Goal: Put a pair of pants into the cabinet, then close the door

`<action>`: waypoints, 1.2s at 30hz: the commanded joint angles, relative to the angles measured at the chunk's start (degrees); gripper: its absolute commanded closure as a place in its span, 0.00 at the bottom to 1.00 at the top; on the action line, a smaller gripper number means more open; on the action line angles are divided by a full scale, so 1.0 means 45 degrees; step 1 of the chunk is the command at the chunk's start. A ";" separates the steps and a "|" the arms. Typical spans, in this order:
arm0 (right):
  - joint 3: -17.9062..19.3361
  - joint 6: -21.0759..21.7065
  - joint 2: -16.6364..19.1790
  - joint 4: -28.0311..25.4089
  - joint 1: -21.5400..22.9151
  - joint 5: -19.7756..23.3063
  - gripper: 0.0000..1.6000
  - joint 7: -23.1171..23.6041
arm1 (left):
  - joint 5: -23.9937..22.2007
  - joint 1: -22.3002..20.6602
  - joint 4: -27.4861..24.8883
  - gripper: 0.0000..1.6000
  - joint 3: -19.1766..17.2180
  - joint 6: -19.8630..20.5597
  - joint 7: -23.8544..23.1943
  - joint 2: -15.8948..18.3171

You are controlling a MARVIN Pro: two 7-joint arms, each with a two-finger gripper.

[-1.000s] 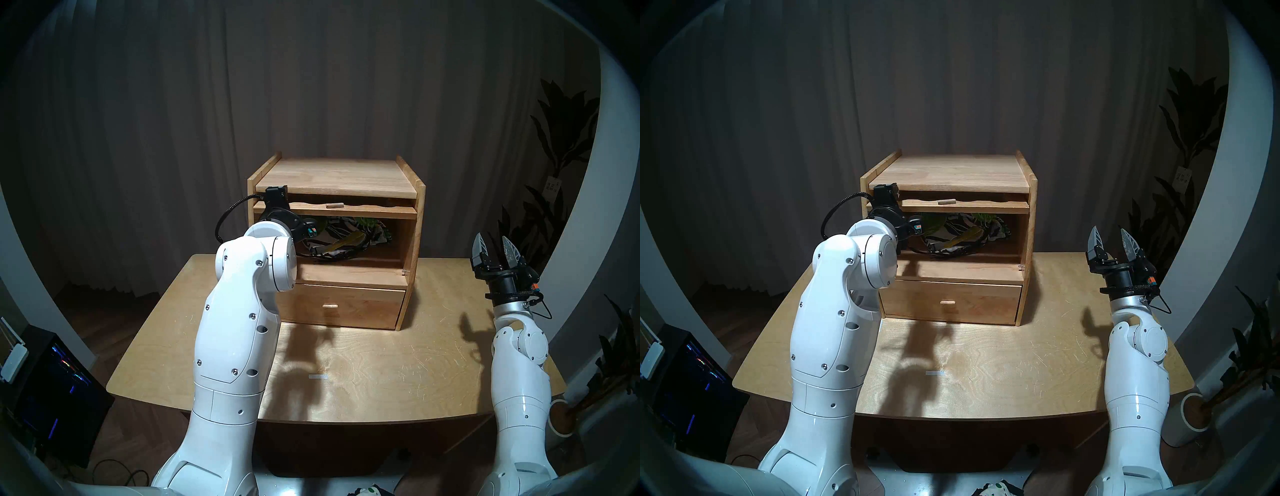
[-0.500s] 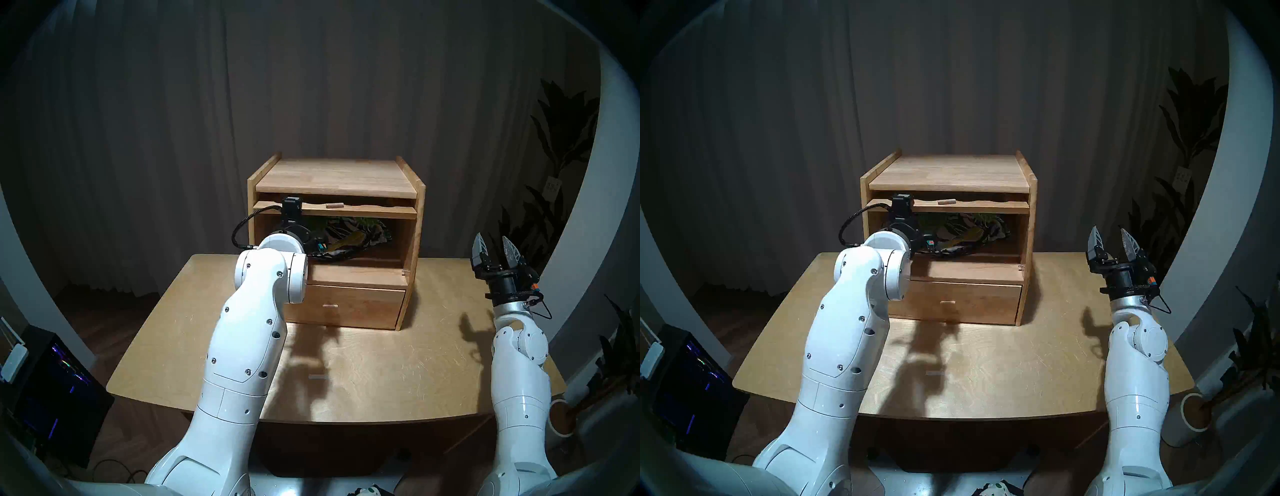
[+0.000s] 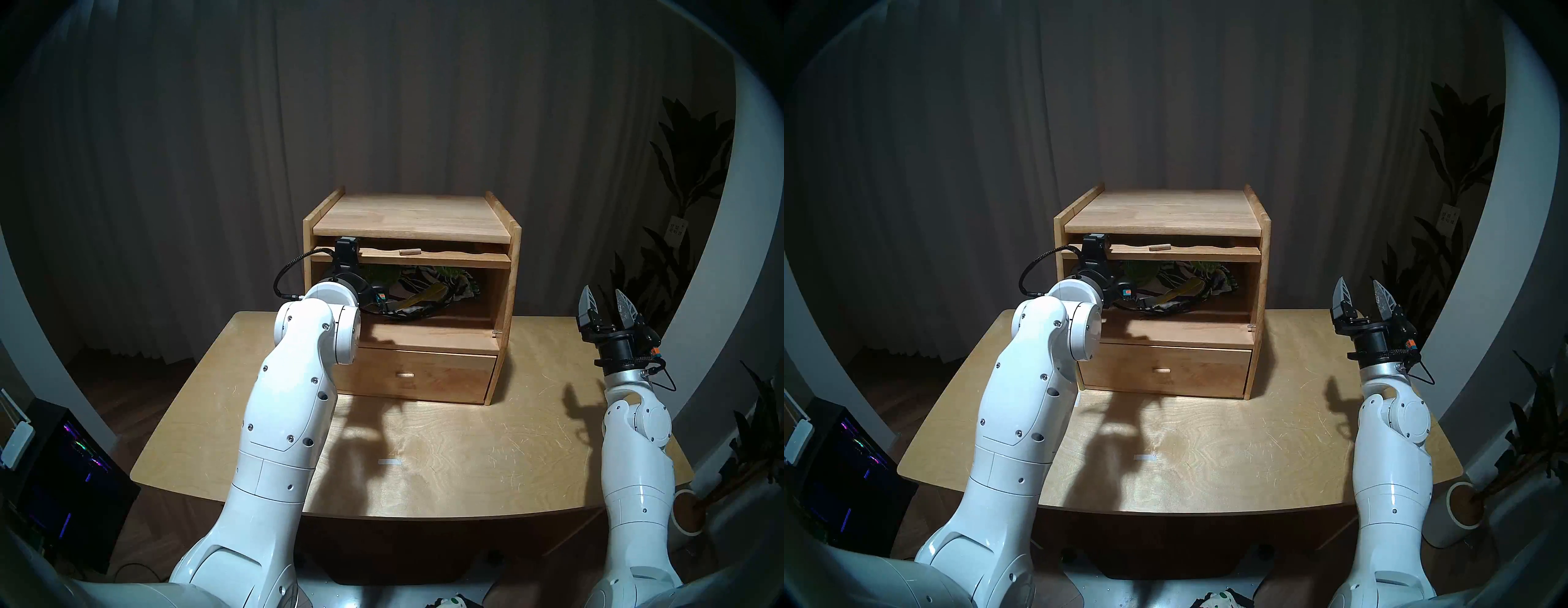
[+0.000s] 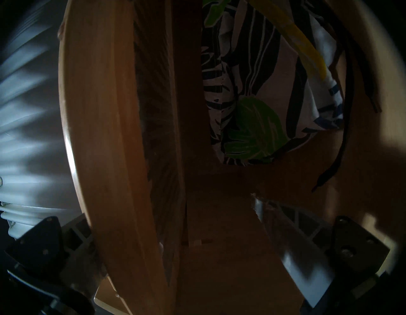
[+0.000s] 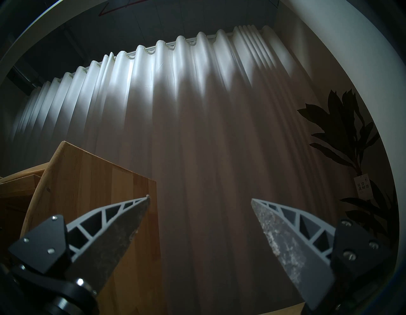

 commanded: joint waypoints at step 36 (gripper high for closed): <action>-0.0032 -0.0086 -0.0027 -0.0237 0.0132 -0.0026 0.00 -0.0034 | -0.1174 0.1018 -0.1622 1.00 0.0476 -0.0777 -0.0232 -0.0216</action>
